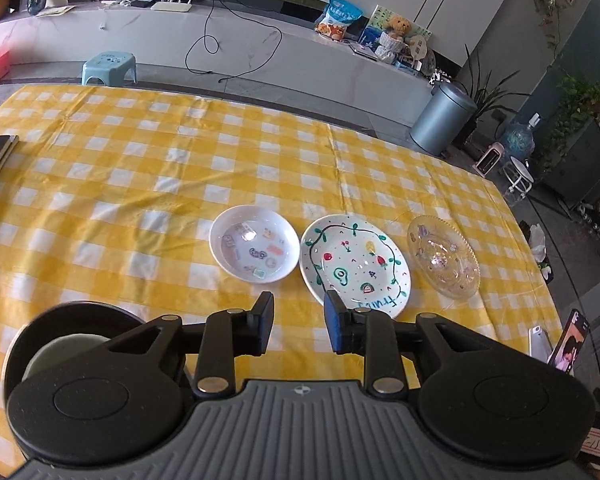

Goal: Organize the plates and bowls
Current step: 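Move the left gripper to the white 'Fruity' plate and close on its rim, then carry the painted plate beside the bowl stack and open the left gripper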

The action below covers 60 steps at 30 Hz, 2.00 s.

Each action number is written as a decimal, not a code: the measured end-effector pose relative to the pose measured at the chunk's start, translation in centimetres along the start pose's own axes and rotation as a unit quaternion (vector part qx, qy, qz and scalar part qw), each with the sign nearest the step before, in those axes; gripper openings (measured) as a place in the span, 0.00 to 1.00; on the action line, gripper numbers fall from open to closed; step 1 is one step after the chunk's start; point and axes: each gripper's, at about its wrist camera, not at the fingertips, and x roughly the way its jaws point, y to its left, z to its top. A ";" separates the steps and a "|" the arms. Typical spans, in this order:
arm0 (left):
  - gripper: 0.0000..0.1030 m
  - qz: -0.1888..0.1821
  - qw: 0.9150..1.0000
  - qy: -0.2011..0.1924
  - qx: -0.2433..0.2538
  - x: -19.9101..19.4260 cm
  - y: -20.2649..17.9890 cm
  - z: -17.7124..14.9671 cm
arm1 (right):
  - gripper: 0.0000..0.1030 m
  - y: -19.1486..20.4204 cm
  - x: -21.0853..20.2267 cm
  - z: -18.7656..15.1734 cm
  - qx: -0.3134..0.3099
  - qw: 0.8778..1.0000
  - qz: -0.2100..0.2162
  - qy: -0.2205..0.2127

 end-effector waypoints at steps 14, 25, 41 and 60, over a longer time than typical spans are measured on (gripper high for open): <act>0.31 -0.016 0.996 -0.035 -0.080 6.0 -1.7 -3.4 | 0.43 -7.3 1.8 0.6 0.016 0.998 -0.026 -0.057; 0.30 0.007 0.994 -0.025 -0.104 10.4 -1.3 -3.4 | 0.23 -9.6 5.4 2.7 0.032 0.999 -0.022 -0.036; 0.26 0.015 0.994 -0.048 -0.100 13.3 -0.6 -1.7 | 0.14 -11.5 9.6 4.9 0.048 0.998 -0.017 -0.025; 0.12 0.030 0.995 -0.068 -0.073 10.9 -1.4 -2.2 | 0.08 -11.3 8.6 4.5 0.061 0.998 -0.009 -0.019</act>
